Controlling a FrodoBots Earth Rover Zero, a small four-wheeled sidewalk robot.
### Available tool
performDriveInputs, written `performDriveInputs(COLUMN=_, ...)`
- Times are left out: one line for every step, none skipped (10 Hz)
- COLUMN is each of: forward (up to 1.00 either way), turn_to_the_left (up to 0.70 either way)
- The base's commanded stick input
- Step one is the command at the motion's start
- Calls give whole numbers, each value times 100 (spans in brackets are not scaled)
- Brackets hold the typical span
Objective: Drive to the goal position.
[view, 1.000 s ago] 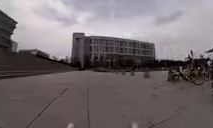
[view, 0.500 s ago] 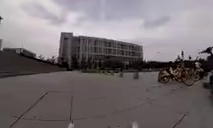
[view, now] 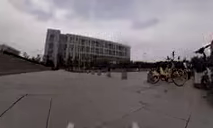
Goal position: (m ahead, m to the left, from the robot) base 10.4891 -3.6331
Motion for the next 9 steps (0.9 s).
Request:
performDriveInputs(forward=70, turn_to_the_left=0)
performDriveInputs(forward=70, turn_to_the_left=0)
performDriveInputs(forward=70, turn_to_the_left=0)
performDriveInputs(forward=70, turn_to_the_left=0)
performDriveInputs(forward=70, turn_to_the_left=0)
performDriveInputs(forward=70, turn_to_the_left=0)
performDriveInputs(forward=70, turn_to_the_left=0)
performDriveInputs(forward=70, turn_to_the_left=0)
performDriveInputs(forward=70, turn_to_the_left=0)
